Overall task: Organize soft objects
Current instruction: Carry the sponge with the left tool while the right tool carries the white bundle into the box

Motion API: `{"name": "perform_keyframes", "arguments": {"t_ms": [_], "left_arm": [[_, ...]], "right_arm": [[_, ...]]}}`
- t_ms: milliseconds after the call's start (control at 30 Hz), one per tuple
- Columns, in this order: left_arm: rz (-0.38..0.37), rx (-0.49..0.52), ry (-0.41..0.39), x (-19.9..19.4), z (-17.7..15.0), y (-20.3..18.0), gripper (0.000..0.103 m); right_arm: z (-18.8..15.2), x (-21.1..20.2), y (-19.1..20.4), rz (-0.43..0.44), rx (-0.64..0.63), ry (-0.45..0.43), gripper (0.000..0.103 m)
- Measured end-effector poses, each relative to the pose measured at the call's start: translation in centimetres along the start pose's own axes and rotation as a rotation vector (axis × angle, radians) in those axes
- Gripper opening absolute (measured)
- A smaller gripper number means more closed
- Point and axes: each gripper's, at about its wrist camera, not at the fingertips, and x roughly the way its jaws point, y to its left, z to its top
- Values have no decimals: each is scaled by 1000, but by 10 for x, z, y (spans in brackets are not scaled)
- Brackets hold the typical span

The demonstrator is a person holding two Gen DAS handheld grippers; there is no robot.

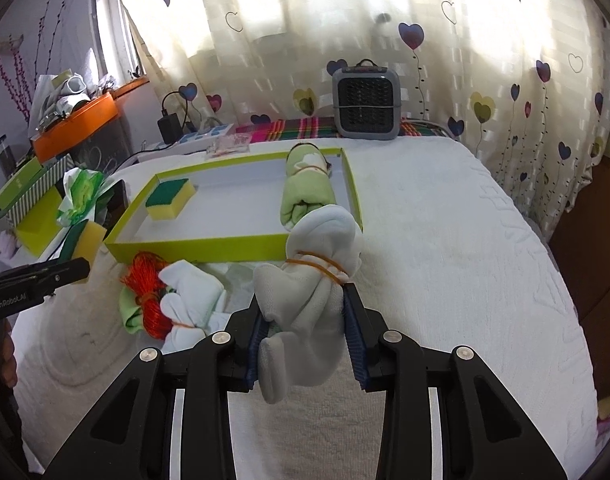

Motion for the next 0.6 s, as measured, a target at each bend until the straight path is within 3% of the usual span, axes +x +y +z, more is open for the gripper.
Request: {"name": "perform_keyframes", "arguments": {"t_ms": [600], "left_arm": [[-9,37,-2,17,35,-7,48]], "right_arm": [[36,15,14,44,-68,-19,36]]}}
